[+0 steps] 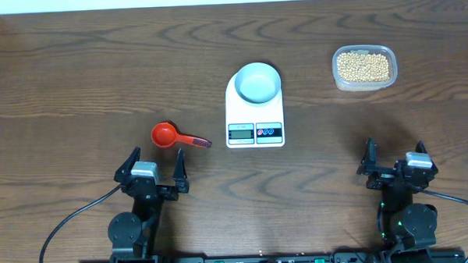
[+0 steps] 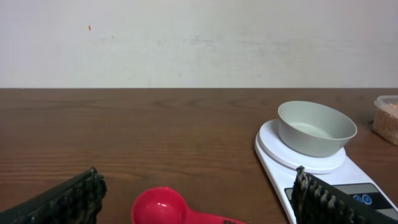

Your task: Scoop item into bowl and weigh 50g on scale

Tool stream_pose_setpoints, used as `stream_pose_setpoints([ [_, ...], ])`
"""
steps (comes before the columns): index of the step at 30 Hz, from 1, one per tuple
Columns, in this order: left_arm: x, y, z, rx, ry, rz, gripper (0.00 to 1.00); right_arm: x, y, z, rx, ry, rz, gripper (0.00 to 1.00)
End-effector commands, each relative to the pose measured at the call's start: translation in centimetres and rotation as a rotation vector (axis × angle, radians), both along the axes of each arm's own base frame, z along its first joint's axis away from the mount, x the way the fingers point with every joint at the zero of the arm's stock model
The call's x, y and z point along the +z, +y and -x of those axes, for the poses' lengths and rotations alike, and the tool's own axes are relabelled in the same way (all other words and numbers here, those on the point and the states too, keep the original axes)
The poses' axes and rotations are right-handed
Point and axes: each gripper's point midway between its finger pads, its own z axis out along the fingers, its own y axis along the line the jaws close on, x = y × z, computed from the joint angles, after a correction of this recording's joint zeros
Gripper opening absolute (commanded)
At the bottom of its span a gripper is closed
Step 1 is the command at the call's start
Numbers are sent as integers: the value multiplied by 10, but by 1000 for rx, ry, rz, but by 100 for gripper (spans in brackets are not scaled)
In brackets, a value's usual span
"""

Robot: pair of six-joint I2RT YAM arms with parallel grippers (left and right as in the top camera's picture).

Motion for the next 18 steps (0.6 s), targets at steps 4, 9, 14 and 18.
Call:
stream_pose_setpoints([
  [4,11,0,1,2,-19,27,98,0,-2,1,-11,1,15,99],
  [9,23,0,2,3,-42,46,98,0,-2,1,-11,1,15,99],
  [14,28,0,3,3,-51,49,98,0,-2,1,-11,1,15,99],
  [18,29,1,3,6,-49,49,98,0,-2,1,-11,1,15,99],
])
